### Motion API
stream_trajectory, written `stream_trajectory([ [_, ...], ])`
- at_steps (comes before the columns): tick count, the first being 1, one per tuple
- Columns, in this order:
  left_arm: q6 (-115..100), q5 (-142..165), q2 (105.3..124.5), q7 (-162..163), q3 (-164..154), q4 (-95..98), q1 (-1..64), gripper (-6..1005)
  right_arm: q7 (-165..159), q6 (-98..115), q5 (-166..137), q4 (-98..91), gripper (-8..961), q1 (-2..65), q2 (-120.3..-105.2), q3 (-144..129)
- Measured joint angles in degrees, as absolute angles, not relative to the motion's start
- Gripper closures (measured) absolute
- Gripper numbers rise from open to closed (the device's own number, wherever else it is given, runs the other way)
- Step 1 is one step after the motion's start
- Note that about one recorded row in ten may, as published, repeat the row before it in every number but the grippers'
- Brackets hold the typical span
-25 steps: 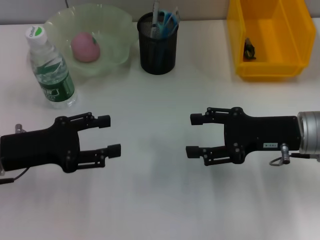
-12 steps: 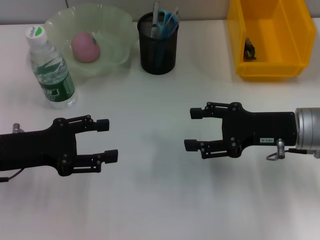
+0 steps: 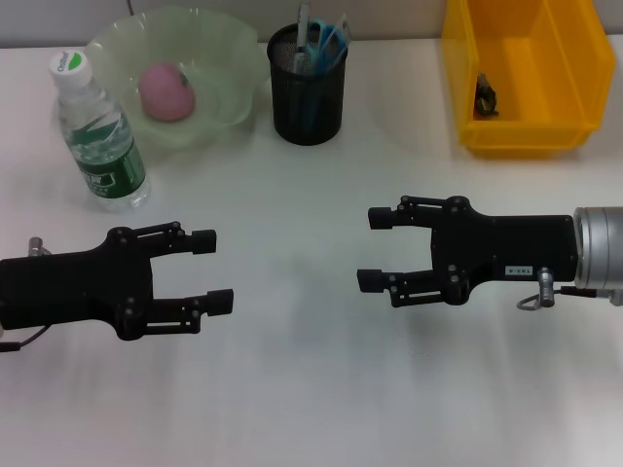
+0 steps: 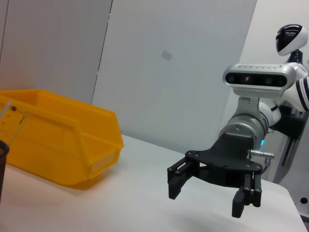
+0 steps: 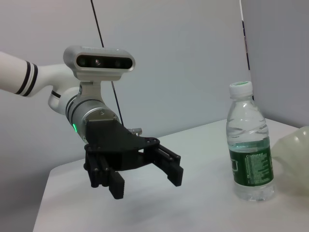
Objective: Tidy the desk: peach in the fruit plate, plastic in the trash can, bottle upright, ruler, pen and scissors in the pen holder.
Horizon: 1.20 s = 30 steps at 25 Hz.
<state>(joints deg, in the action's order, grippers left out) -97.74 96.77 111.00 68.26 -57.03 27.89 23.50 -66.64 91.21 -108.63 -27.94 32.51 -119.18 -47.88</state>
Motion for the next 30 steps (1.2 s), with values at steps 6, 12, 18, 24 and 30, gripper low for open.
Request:
stream_trajectory([
  [6,-97.66,96.77,111.00,68.28,-57.13,27.97,23.50,192,-66.64,91.09,-108.63,-27.94,129,32.52,-119.17,-47.81],
  [12,-97.63,96.76,110.98,68.29,-57.13,27.97,23.48,192,-66.65,90.94,-108.63,-27.95,129,32.52,-119.18,-47.81],
  [18,-97.63,96.76,110.94,68.29,-57.17,27.96,23.46,192,-66.68,90.86,-108.63,-27.95,129,32.52,-119.17,-47.81],
  [24,-97.58,96.76,110.91,68.29,-57.21,27.88,23.46,192,-66.71,90.80,-108.63,-27.95,129,32.52,-119.17,-47.81],
  [30,-97.54,96.76,110.91,68.29,-57.21,27.76,23.50,193,-66.71,90.89,-108.63,-27.95,129,32.52,-119.17,-47.81],
])
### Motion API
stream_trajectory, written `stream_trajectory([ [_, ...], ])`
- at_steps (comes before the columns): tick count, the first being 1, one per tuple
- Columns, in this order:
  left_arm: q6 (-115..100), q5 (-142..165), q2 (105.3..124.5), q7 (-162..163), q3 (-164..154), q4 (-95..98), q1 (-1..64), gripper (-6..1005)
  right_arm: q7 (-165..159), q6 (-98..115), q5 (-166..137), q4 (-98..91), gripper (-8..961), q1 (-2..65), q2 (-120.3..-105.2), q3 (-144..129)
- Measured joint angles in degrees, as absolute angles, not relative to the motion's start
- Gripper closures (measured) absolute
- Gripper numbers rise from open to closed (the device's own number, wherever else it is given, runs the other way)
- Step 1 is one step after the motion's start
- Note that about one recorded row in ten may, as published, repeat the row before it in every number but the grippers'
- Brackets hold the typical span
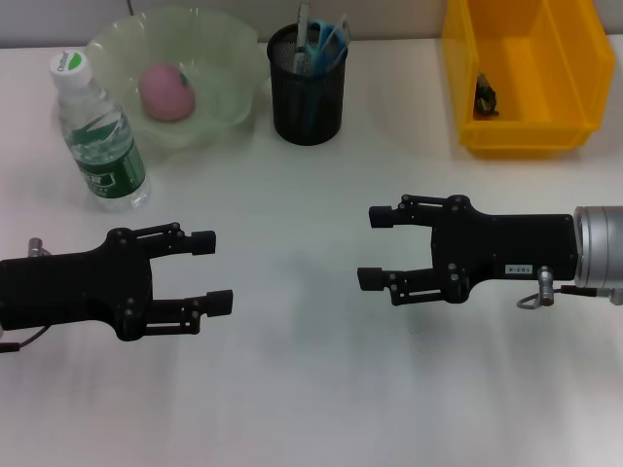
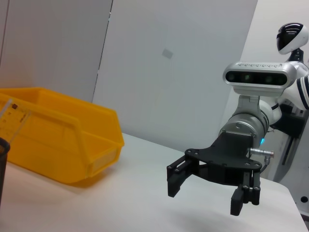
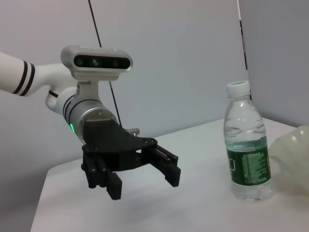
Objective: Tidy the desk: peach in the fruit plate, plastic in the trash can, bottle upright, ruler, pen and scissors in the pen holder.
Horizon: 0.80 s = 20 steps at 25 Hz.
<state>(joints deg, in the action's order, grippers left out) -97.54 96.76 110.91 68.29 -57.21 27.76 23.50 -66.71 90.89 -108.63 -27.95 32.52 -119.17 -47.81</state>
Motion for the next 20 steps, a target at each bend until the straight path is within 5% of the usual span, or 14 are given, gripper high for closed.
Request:
stream_trajectory([
  [20,-97.54,96.76,110.96,68.52,-57.04,27.68,23.56,193,-66.70,91.32,-108.63,-27.95,129,32.51,-119.08,-47.81],
])
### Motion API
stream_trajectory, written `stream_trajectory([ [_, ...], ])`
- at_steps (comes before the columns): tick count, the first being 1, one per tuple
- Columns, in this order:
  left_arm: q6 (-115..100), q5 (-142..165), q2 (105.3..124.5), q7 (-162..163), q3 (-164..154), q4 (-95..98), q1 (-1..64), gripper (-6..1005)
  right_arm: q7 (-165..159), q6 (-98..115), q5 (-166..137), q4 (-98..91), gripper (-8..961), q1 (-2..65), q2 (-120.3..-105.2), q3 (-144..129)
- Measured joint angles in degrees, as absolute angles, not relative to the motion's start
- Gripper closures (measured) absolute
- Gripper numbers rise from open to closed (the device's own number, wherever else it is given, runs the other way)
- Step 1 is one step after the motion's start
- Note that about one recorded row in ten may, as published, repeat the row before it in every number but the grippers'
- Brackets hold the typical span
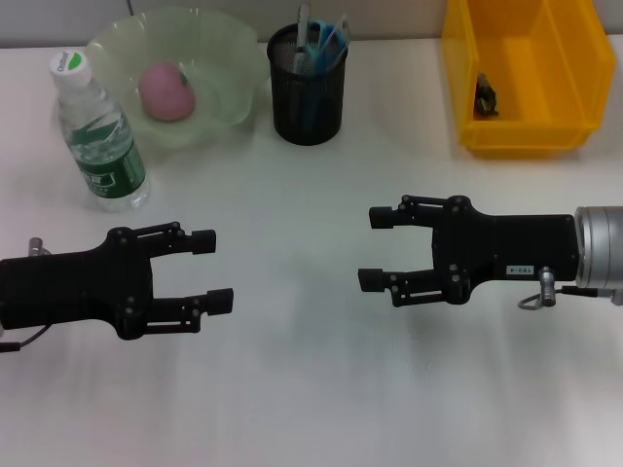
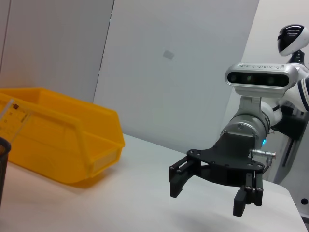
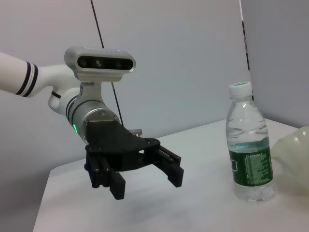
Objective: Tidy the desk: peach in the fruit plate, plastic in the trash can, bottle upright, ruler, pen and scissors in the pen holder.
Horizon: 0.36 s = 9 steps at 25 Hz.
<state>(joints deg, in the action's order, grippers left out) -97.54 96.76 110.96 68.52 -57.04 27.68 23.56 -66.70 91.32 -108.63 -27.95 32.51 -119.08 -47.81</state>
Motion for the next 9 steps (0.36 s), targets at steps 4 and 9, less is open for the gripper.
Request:
stream_trajectory([
  [4,-97.54,96.76,110.99,69.23,-57.11,27.68,23.55,193,-66.68,91.32,-108.63,-27.95,130,32.46,-119.02,-47.81],
  [9,-97.55,96.76,111.00,69.27,-57.04,27.68,23.55,193,-66.66,91.38,-108.63,-28.03,130,32.34,-118.99,-47.81],
])
